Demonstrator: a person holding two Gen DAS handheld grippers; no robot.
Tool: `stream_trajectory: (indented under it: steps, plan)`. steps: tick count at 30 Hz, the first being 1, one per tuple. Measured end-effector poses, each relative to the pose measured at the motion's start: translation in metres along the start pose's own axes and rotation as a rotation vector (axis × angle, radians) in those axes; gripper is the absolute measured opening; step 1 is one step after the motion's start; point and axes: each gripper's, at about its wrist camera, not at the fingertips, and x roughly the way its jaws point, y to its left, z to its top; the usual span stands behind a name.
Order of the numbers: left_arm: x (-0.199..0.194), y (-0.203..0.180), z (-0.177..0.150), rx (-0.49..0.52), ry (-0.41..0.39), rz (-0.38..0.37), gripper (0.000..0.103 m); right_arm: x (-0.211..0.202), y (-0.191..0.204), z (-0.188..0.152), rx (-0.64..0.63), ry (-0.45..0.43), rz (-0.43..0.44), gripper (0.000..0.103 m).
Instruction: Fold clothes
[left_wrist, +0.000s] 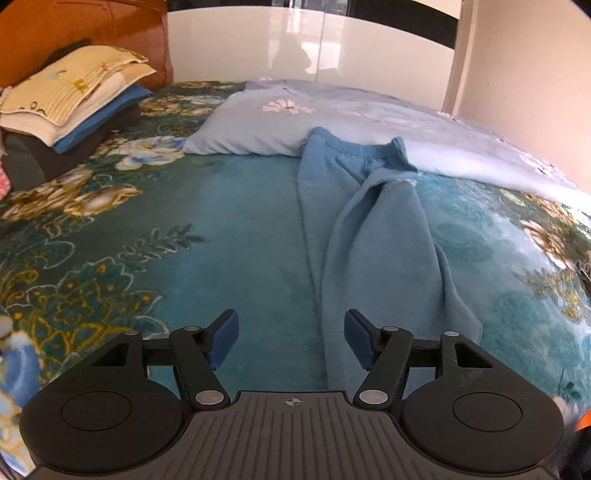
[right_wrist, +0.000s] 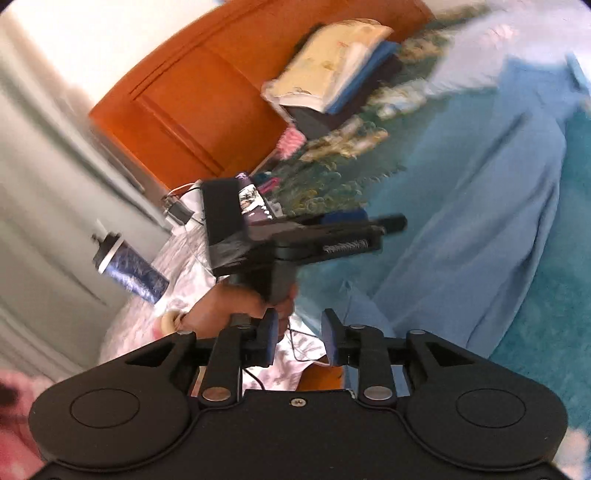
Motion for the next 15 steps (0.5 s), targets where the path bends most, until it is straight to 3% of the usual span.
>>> stream_trajectory:
  steps: [4,10,15]
  plan:
    - [0.005,-0.004,-0.006,0.013,0.014,-0.012,0.061,-0.023,-0.016,0.009,0.054,-0.098,-0.074,0.033]
    - [0.006,-0.004,-0.004,0.0,0.011,-0.013,0.062,-0.019,-0.043,0.013,0.135,-0.091,-0.198,0.033]
    - [0.013,-0.01,0.003,-0.019,-0.001,-0.025,0.065,-0.03,-0.072,0.026,0.207,-0.183,-0.316,0.034]
